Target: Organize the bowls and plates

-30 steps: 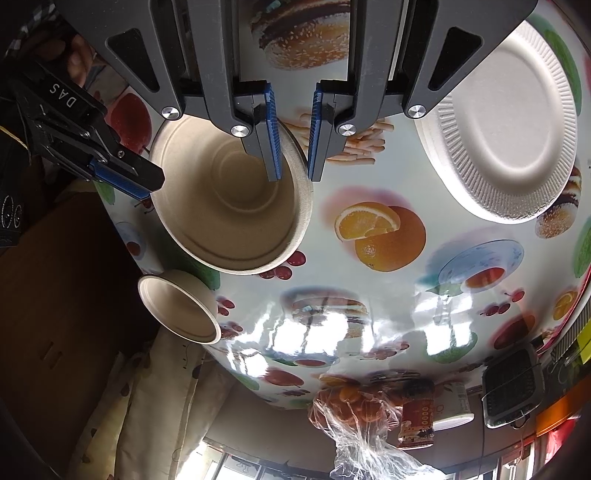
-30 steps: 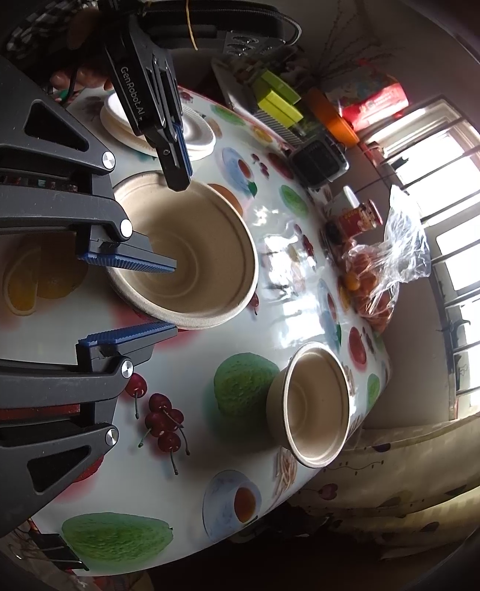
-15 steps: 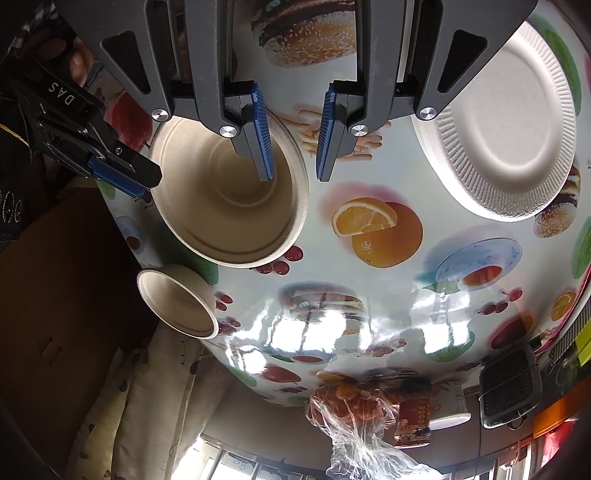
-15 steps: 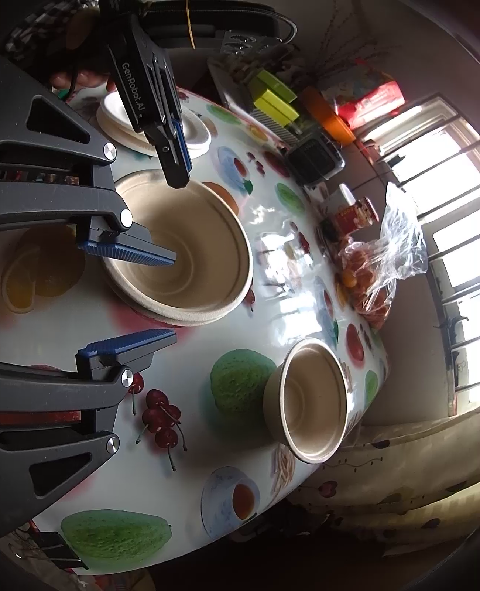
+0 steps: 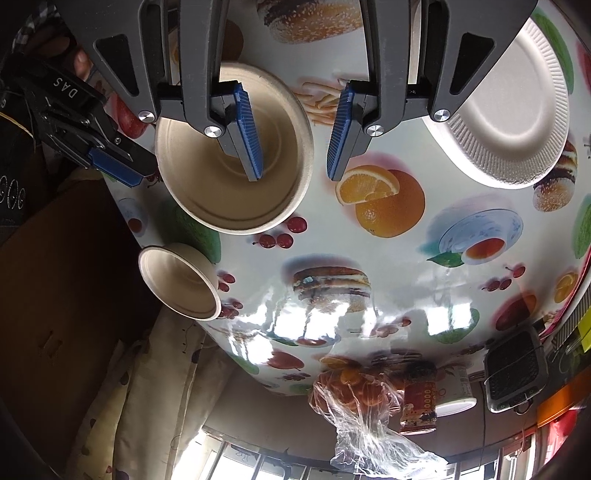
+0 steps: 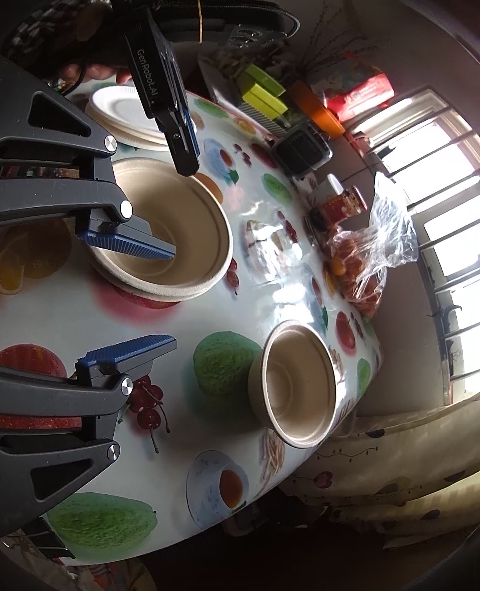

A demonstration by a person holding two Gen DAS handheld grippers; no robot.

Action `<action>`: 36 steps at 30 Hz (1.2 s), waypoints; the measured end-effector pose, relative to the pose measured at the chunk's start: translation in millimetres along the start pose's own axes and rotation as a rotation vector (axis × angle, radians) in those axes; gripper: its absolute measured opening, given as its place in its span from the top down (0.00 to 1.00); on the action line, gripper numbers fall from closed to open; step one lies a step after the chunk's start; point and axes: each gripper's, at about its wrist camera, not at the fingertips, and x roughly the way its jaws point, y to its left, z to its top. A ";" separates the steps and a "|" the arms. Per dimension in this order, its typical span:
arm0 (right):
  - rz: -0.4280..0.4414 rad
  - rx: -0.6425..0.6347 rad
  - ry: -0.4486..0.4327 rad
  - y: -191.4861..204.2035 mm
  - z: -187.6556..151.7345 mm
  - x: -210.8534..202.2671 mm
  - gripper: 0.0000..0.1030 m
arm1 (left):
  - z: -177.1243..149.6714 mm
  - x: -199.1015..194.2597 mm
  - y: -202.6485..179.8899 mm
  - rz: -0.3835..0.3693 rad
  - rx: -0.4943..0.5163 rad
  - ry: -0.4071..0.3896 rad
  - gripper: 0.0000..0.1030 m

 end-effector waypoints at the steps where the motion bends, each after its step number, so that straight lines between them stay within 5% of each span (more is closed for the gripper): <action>1: -0.003 0.001 -0.003 -1.6 1.6 -0.7 0.59 | 2.5 0.2 -1.5 -0.002 0.004 -0.003 0.63; 36: -0.167 0.105 -0.098 -88.1 71.4 4.0 0.59 | 121.3 61.6 -58.6 -0.060 0.127 -0.013 0.63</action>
